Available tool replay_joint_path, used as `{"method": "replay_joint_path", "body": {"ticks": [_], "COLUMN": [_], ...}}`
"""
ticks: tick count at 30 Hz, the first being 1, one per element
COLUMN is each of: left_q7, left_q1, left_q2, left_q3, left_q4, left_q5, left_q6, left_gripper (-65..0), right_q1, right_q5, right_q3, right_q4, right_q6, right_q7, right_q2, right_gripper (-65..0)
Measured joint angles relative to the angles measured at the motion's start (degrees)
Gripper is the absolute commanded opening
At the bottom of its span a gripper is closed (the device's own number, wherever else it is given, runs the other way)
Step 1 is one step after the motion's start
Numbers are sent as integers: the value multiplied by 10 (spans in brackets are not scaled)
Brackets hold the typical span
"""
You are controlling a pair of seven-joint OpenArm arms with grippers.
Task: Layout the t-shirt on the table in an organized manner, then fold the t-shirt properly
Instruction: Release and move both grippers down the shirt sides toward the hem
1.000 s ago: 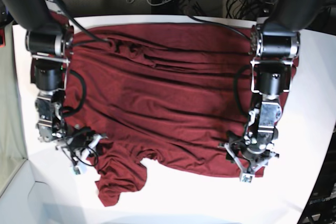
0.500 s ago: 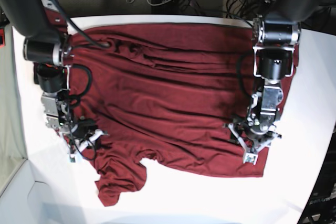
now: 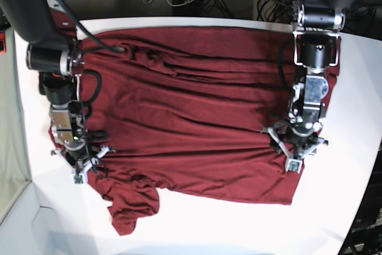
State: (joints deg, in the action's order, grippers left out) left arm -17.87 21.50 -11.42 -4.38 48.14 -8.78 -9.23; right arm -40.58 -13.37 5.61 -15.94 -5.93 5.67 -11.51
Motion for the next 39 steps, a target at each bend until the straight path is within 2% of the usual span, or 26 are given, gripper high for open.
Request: {"method": "replay_joint_path", "body": {"ticks": [2,6,11,13,16,19,23,26,28,31,34,35,39], "left_q7": [6,17,16,4,-44,-53,-46,-31,-30,28,80,107,137], "left_q1": [-13,-24,-23,-17,-5,3,75,131,155,178,194,196,198], "left_q2": [-6,-19,-19,-19,-18,-18,-10,20,33,37,38,37,31], "left_q3": [0,1,1,0,0,0,3,3,7,7,7,7,7], "left_q4": [9,12,13,15,34,51,24,-35,-95,-200,-278,-294,-315], "left_q5": [3,10,9,9,-6,-12,-12,-12,-12,-17,-17,-16,-16], "left_q6": [0,-2,-2,-3,-7,-8,-6,-5,-11,-5,-3,-2,-2], "left_gripper": [-314,-314,-314,-314,-313,-313,-313,-313,-313,-313,-313,-313,-313], "right_q1": [0,0,-2,-7,-15,-17,-16,37,83,140,171,179,221], "right_q5": [-15,-21,-21,-22,-23,-24,-23,-21,-21,-21,18,33,75], "right_q3": [0,0,1,1,1,3,4,4,4,6,5,4,3], "right_q4": [2,2,2,2,-14,-67,-151,-249,-303,-376,-440,-457,-508], "right_q6": [30,33,33,35,35,35,35,35,34,34,34,34,34], "right_q7": [4,5,39,46,64,63,4,-55,-74,-103,-132,-140,-186], "right_q2": [0,-1,0,3,10,12,9,2,-3,-7,-7,-7,-15], "right_gripper": [-515,-515,-515,-515,-516,-516,-517,-517,-517,-517,-517,-517,-517]}}
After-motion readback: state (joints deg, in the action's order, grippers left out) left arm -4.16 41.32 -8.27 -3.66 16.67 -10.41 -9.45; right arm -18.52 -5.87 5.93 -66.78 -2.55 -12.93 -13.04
